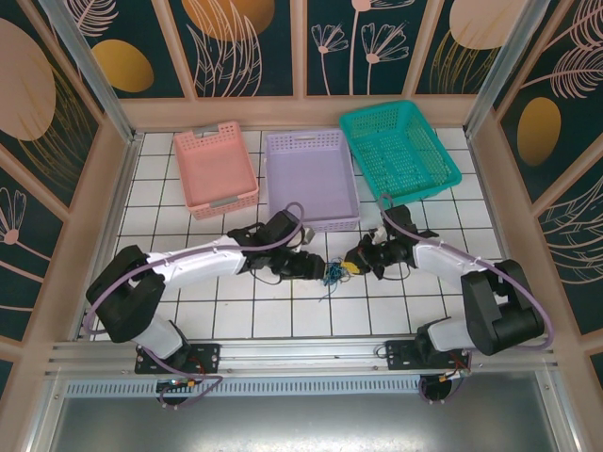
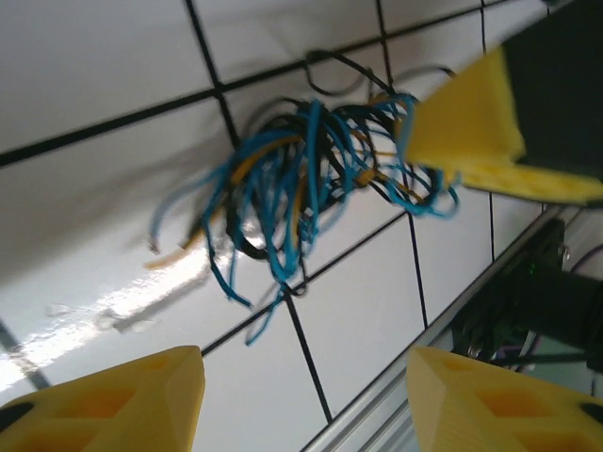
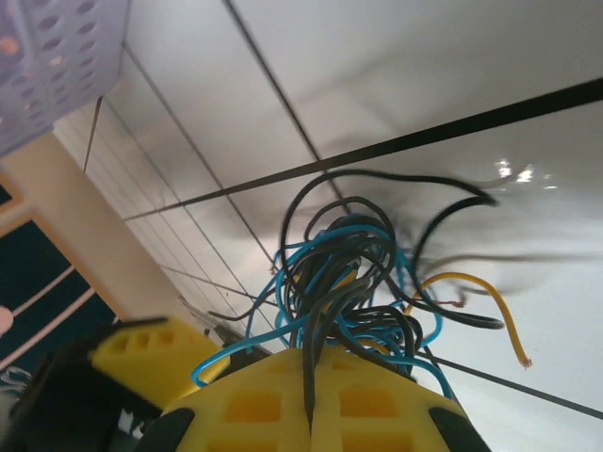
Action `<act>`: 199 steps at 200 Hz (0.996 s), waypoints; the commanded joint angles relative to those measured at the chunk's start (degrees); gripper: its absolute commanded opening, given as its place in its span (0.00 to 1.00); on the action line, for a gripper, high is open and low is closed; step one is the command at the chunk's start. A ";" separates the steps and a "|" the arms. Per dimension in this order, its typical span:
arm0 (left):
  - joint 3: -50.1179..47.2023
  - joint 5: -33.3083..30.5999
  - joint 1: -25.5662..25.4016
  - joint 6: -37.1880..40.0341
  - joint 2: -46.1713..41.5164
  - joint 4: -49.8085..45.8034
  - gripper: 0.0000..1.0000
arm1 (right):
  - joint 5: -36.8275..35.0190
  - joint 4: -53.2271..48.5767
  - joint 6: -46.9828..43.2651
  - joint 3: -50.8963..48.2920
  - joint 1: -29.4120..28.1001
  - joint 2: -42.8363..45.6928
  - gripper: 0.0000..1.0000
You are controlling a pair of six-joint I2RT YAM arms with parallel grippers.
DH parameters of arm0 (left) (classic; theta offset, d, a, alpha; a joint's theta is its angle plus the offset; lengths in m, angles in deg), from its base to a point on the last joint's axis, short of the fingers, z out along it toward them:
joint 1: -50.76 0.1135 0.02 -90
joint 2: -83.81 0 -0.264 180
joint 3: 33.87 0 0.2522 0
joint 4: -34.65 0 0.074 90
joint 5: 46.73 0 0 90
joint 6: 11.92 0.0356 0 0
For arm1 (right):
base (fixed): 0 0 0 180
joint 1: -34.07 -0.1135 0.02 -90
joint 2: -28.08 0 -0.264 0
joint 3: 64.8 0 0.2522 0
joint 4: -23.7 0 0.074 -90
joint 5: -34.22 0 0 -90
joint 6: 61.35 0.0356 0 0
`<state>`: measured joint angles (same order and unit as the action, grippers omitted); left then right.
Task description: Untangle the cables
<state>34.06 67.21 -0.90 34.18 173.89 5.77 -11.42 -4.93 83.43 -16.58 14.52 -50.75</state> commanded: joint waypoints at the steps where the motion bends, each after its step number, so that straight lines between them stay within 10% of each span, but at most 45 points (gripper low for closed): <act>1: 4.46 -5.38 -4.21 4.17 2.69 -1.56 0.59 | -1.32 -2.05 6.11 0.34 1.09 0.48 0.00; 97: 11.14 -21.21 -6.63 4.50 16.51 -1.36 0.53 | 0.46 -3.07 6.14 -2.06 3.10 1.20 0.00; 151: 11.65 -28.72 -6.67 0.72 18.93 -1.74 0.00 | 1.23 -6.42 2.24 -2.56 6.50 2.25 0.00; 199: 6.21 -32.38 -6.55 -1.57 11.62 -6.62 0.00 | -9.51 -20.62 -14.52 3.04 10.58 3.42 0.00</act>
<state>44.68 42.10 -8.71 35.15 190.59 7.67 -12.62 -14.85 78.97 -16.45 23.09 -48.82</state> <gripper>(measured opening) 0.041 0.054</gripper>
